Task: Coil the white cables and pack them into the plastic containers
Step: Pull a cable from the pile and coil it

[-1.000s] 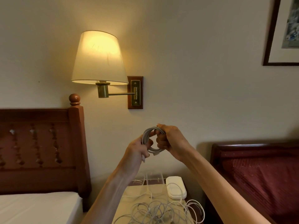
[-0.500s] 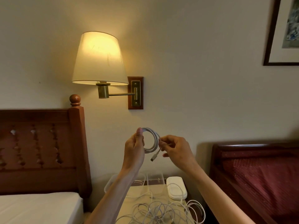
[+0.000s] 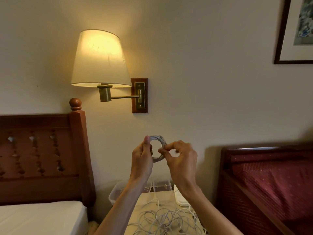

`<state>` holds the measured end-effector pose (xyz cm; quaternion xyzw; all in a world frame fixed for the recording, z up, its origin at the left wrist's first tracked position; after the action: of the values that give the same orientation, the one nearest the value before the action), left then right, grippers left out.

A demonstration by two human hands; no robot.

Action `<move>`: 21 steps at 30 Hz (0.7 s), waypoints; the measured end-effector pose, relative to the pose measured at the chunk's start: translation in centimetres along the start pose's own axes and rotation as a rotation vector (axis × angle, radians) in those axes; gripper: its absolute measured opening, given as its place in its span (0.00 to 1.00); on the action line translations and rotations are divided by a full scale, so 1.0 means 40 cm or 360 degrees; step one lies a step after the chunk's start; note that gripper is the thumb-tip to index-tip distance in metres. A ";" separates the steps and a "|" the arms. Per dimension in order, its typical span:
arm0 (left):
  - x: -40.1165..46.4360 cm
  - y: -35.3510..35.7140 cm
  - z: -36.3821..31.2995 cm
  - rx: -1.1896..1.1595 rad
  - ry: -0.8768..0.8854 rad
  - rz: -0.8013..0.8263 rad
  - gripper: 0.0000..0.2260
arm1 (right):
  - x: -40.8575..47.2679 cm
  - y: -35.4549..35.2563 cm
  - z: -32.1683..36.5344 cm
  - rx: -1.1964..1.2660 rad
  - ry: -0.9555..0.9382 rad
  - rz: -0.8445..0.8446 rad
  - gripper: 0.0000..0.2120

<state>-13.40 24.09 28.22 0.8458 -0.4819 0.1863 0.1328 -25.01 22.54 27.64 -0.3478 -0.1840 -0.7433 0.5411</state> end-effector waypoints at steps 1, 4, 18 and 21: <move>-0.002 -0.001 -0.002 -0.0008 -0.0022 0.0000 0.21 | 0.002 0.004 -0.006 -0.0079 -0.0127 -0.0051 0.05; -0.005 -0.007 -0.006 -0.0051 -0.0103 -0.0015 0.22 | 0.016 0.021 -0.022 0.0103 -0.0333 0.0085 0.05; 0.005 -0.005 0.011 -0.0339 -0.0516 0.0007 0.21 | 0.026 -0.018 -0.037 0.0391 -0.0032 0.0797 0.38; 0.000 -0.010 0.008 -0.0589 -0.0590 0.0074 0.20 | 0.012 -0.025 -0.061 0.0379 -0.0005 0.0718 0.33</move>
<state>-12.99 24.14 27.90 0.8155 -0.5432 -0.0600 0.1904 -26.82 20.99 26.38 -0.3151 -0.1888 -0.5763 0.7300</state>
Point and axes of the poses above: each hand's wrist, its own x-axis towards the middle knuckle, its own y-axis out of the palm, z = x × y, the point moved 2 cm from there along x, towards the middle knuckle, and after that the axes turned 4 degrees about -z, right-handed, at the moved point
